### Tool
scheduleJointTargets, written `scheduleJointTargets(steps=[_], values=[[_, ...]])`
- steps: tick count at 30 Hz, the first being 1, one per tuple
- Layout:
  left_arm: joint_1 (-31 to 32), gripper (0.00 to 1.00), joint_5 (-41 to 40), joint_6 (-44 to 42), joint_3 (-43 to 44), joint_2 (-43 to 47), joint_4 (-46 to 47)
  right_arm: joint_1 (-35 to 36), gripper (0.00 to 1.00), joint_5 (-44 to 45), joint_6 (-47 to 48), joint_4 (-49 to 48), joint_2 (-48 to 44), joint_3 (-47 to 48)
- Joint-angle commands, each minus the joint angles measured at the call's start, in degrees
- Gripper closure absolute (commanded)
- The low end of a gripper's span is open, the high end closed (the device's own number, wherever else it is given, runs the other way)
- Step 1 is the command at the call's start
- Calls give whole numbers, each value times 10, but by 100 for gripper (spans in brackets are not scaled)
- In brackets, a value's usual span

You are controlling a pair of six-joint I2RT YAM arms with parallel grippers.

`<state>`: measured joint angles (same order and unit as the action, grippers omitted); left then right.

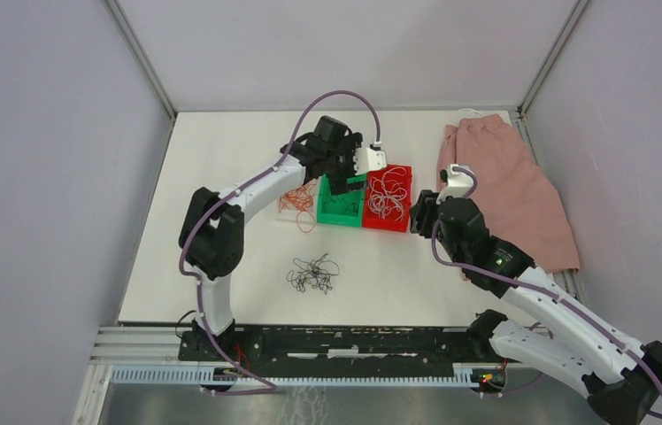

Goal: Untangle the cables
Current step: Place the cable in the bin.

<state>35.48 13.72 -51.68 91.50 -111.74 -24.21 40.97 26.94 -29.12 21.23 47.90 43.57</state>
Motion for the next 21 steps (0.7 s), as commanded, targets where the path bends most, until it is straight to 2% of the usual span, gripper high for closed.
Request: scheduleJointTargets(steps=[1, 4, 7, 9, 12, 17, 21], values=[[-9, 1, 39, 30, 66, 55, -96, -2, 44, -29, 16, -21, 5, 25], [-24, 0, 58, 78, 130, 68, -177, -2, 38, -96, 36, -48, 34, 30], [-54, 0, 91, 114, 136, 113, -243, 0, 36, -185, 29, -83, 89, 39], [-88, 0, 138, 132, 98, 160, -265, 6, 36, -253, 30, -110, 137, 44], [-137, 1, 192, 121, -11, 252, -277, 10, 35, -401, 54, -140, 218, 61], [-170, 1, 192, 63, -183, 403, -282, 11, 36, -573, 75, -141, 351, 100], [-170, 0, 202, 63, -235, 469, -279, 11, 37, -645, 77, -171, 402, 93]])
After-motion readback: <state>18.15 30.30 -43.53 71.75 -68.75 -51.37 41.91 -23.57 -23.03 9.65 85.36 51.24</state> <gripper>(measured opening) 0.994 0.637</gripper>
